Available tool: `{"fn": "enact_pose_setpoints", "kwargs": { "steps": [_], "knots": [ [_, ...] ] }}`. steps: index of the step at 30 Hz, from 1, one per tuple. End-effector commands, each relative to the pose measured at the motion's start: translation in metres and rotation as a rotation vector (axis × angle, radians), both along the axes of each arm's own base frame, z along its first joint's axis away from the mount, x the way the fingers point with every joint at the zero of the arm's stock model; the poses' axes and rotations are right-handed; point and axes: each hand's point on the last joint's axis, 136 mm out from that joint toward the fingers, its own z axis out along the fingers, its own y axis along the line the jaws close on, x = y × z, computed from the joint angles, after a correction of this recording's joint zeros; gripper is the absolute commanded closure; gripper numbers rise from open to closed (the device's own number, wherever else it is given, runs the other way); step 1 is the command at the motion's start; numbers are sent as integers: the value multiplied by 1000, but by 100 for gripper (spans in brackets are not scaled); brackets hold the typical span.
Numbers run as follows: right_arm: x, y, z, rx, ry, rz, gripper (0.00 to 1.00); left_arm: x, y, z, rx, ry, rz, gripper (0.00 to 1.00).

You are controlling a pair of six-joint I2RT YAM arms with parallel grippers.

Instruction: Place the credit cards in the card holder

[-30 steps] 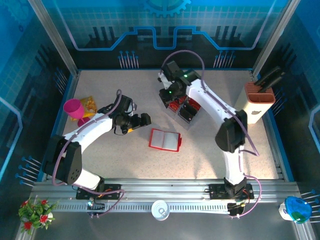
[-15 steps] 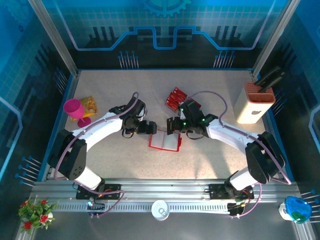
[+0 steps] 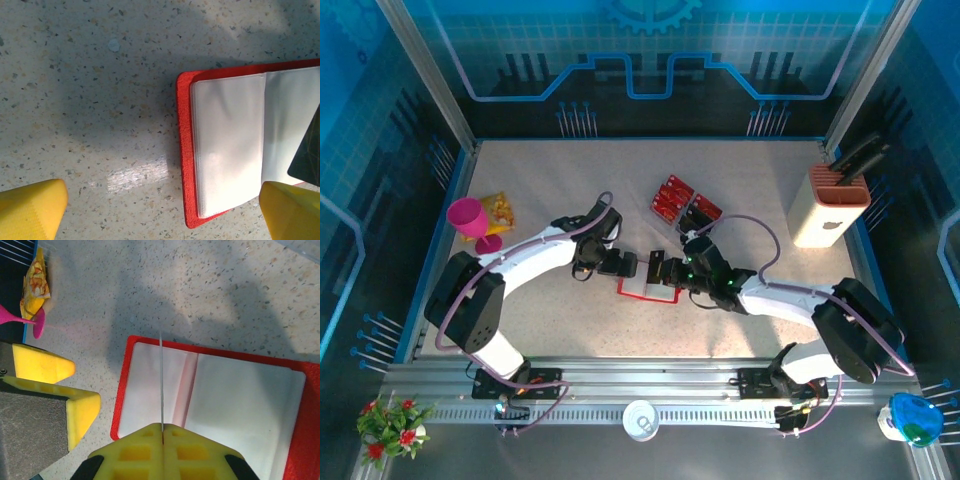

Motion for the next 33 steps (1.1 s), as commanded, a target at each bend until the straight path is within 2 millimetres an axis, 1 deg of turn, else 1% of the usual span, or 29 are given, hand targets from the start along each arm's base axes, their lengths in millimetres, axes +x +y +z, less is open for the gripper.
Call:
{"fn": "enact_pose_setpoints", "kwargs": {
  "steps": [1,10,21,33],
  "knots": [
    [8,-1,11,58,-61,-61,100,0,-1,-5,37,-9,-32,1],
    [8,-2,0,62,-53,-71,100,-3,1,-19,88,8,-54,1],
    [9,-1,-15,80,-39,-90,100,-10,10,-36,141,46,-49,1],
    [9,-2,-25,96,-34,-108,100,-18,25,-51,222,93,-39,1]
  ]
}}
